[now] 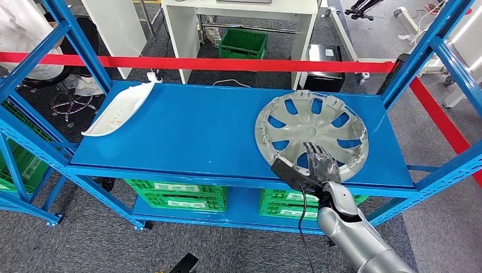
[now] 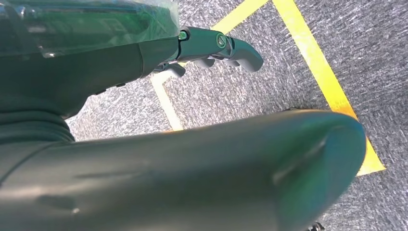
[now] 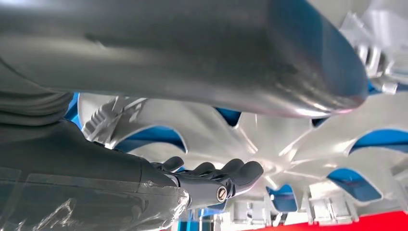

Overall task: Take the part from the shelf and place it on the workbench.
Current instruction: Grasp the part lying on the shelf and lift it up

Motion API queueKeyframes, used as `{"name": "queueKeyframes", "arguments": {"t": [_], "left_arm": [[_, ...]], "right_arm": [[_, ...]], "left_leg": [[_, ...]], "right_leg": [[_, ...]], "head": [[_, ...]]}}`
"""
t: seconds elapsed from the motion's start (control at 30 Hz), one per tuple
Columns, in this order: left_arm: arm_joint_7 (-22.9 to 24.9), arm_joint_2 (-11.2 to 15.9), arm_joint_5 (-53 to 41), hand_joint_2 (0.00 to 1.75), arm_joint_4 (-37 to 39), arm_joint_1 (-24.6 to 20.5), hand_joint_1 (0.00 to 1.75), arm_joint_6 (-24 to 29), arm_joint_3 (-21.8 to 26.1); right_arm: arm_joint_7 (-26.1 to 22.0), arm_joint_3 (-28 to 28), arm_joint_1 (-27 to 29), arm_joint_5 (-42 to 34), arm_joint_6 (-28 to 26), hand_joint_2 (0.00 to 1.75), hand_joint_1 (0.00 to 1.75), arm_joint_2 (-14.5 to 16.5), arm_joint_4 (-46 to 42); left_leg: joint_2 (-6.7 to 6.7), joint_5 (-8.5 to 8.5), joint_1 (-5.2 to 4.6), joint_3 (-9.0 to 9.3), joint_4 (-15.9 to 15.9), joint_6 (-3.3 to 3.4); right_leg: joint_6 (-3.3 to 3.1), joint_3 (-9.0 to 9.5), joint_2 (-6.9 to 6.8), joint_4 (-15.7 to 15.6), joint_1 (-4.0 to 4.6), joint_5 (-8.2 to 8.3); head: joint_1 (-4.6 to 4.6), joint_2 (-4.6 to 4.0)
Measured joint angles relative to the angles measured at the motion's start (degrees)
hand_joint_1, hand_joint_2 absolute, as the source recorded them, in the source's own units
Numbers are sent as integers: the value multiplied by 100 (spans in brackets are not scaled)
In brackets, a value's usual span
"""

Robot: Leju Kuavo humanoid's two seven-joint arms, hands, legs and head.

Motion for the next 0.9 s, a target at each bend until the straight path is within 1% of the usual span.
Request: {"name": "queueKeyframes", "arguments": {"t": [0.17, 0.37, 0.5, 0.9], "left_arm": [[13, 1, -66, 0, -10, 7, 0, 67, -2], [99, -2, -191, 0, -67, 13, 0, 151, -15], [109, -2, -194, 0, -92, 15, 0, 152, -16], [33, -2, -110, 0, -121, 35, 0, 210, -15]], "right_arm": [[15, 36, 23, -88, -69, 0, 0, 56, 133], [286, 27, 118, -138, -242, 0, 0, 11, 171], [300, 27, 129, -139, -255, 175, 0, -13, 171], [467, 27, 118, -83, -207, 175, 0, -86, 184]], "left_leg": [[0, 0, 0, 2, 0, 0], [2, -1, 0, 10, 0, 0], [2, 0, 0, 15, 0, 0], [2, 0, 0, 32, 0, 0]], "right_leg": [[-5, 0, 0, 0, 0, -3], [-6, 5, 1, -1, 0, -4], [-6, 10, 0, -1, 0, -4], [-6, 29, 0, -1, 0, -4]], "head": [[0, 0], [0, 0], [1, 0], [0, 0]]}}
